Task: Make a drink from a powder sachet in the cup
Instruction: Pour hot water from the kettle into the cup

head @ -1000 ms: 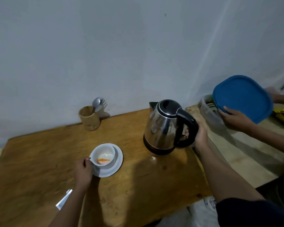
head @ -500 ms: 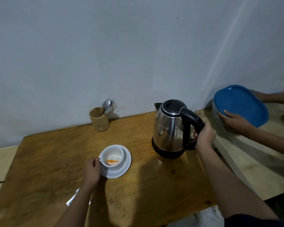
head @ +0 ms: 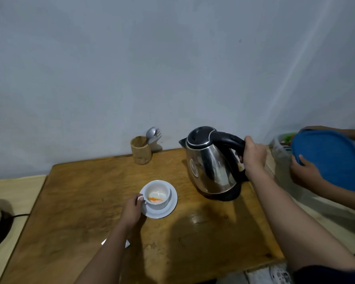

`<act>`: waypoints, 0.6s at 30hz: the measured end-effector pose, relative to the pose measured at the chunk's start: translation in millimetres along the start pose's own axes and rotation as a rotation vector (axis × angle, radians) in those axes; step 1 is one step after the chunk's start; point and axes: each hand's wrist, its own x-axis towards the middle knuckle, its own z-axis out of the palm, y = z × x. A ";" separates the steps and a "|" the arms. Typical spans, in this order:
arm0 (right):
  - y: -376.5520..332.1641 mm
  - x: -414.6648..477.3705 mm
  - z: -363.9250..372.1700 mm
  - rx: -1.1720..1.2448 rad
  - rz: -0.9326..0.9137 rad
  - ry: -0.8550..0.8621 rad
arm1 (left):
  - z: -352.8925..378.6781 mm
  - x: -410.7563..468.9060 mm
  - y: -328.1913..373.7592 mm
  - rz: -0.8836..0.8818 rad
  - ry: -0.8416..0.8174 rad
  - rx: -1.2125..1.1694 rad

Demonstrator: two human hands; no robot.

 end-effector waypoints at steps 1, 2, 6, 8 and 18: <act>-2.5 -6.3 1.8 -0.029 0.002 -0.013 | -1.5 -0.2 1.3 0.001 -0.003 0.012; -5.1 -12.4 3.4 -0.055 0.001 -0.028 | -2.4 0.1 3.4 0.004 -0.007 0.023; -6.4 -28.0 12.1 -0.159 -0.044 -0.083 | -6.9 4.4 6.6 -0.002 -0.047 0.081; -4.2 -31.4 16.3 -0.233 -0.085 -0.114 | -8.0 7.0 5.2 -0.018 -0.051 0.093; -6.0 -50.9 31.7 -0.470 -0.311 -0.193 | -5.7 10.1 6.1 -0.047 -0.031 0.116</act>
